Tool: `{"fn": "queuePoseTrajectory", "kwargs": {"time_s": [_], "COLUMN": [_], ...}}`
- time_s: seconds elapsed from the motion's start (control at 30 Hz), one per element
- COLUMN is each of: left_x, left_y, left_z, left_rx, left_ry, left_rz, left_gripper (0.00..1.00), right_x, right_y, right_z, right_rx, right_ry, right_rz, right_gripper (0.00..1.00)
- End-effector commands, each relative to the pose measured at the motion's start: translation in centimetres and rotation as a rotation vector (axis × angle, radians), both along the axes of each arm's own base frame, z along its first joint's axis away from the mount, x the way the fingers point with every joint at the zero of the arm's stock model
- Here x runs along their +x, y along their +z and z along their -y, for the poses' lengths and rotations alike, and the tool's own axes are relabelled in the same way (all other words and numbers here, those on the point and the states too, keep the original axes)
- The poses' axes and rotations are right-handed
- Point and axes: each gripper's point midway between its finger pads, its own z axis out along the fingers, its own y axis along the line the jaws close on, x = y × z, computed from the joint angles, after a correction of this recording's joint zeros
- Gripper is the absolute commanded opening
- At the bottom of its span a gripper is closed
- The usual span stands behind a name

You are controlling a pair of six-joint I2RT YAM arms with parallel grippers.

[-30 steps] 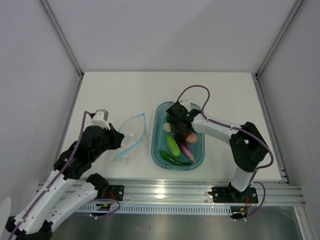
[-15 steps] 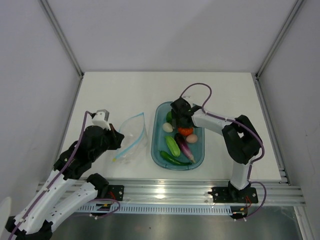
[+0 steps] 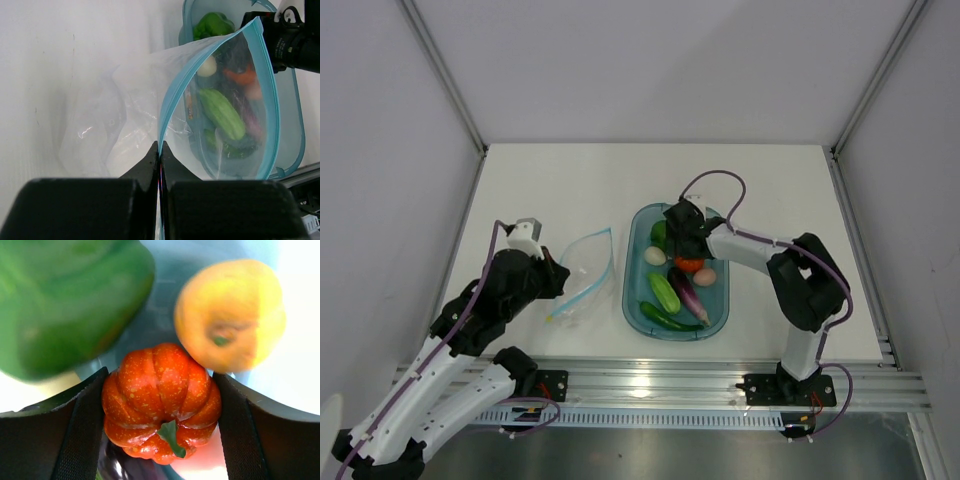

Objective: Place the food in the zip-top bag and seal the zipper
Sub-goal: Pick up the fake fruit from the bin, then place the fake fruit in the zipper food storage bag.

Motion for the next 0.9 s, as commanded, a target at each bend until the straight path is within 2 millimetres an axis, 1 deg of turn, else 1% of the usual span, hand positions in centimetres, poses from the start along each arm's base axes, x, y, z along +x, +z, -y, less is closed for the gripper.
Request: {"fn": "queuePoseTrajectory", "kwargs": {"time_s": [0.0,0.03,0.07,0.1,0.13,0.2,0.23,0.33,0.37,0.43,0.47,0.53,0.57,0.63,0.67,0.73,0.77,0.8,0.83,0.87], "left_x": [0.2,0.2,0.2,0.2,0.2,0.1,0.0,-0.2,-0.2,-0.5,-0.6,-0.7,-1.0,-1.2,-1.3,-1.4,-1.5,-1.6,-1.6,-1.7], "left_y": [1.0,0.9,0.7,0.6,0.5,0.6,0.6,0.7,1.0,0.7,0.9,0.8,0.8,0.4,0.3,0.1,0.0,-0.1,-0.1,-0.2], "left_z": [0.5,0.5,0.5,0.5,0.5,0.7,0.7,0.9,1.0,1.1,1.2,1.5,1.8,2.1,2.3,2.7,2.9,2.9,2.9,3.0], "left_rx": [-0.01,-0.011,-0.007,-0.007,-0.007,-0.012,-0.013,-0.014,-0.014,-0.009,-0.011,-0.017,-0.028,-0.04,-0.046,-0.056,-0.059,-0.059,-0.061,-0.064], "left_ry": [-0.023,-0.02,-0.02,-0.02,-0.02,-0.027,-0.03,-0.046,-0.054,-0.068,-0.076,-0.092,-0.107,-0.118,-0.13,-0.139,-0.15,-0.153,-0.153,-0.158], "left_rz": [0.028,0.023,0.015,0.01,0.003,0.0,-0.001,-0.003,0.001,-0.019,-0.02,-0.032,-0.041,-0.058,-0.068,-0.081,-0.089,-0.095,-0.097,-0.101], "left_gripper": [0.01,0.01,0.01,0.0,0.0,0.0,0.01,0.01,0.01,0.0,0.01,0.01,0.01,0.0,0.0,0.01,0.01,0.01,0.01,0.01], "right_x": [0.3,0.2,-0.1,-0.5,-0.8,-1.5,-2.4,-4.5,-6.1,-7.9,-9.7,-11.5,-13.1,-14.6,-16.0,-17.0,-17.3,-17.9,-18.0,-17.9], "right_y": [5.3,6.2,7.1,8.7,9.7,11.6,13.2,16.2,18.1,20.0,21.9,23.7,25.5,26.9,27.8,29.0,29.2,28.7,29.3,29.4], "right_z": [-0.2,-0.3,-0.2,-0.5,-0.8,-1.0,-1.8,-3.7,-5.3,-6.8,-8.5,-9.9,-11.2,-12.4,-13.6,-14.7,-15.1,-16.0,-16.6,-17.0], "right_rx": [0.05,0.055,0.054,0.071,0.08,0.084,0.108,0.143,0.175,0.212,0.273,0.32,0.38,0.422,0.46,0.478,0.482,0.468,0.481,0.482], "right_ry": [-0.016,-0.012,-0.012,0.001,0.011,0.02,0.046,0.117,0.173,0.23,0.289,0.358,0.405,0.465,0.507,0.551,0.564,0.59,0.591,0.594], "right_rz": [0.138,0.157,0.169,0.194,0.208,0.229,0.251,0.295,0.336,0.378,0.416,0.452,0.487,0.517,0.537,0.564,0.572,0.568,0.574,0.573], "right_gripper": [0.36,0.31,0.29,0.26,0.23,0.22,0.22,0.22,0.21,0.22,0.22,0.21,0.21,0.2,0.2,0.19,0.2,0.2,0.2,0.2]}}
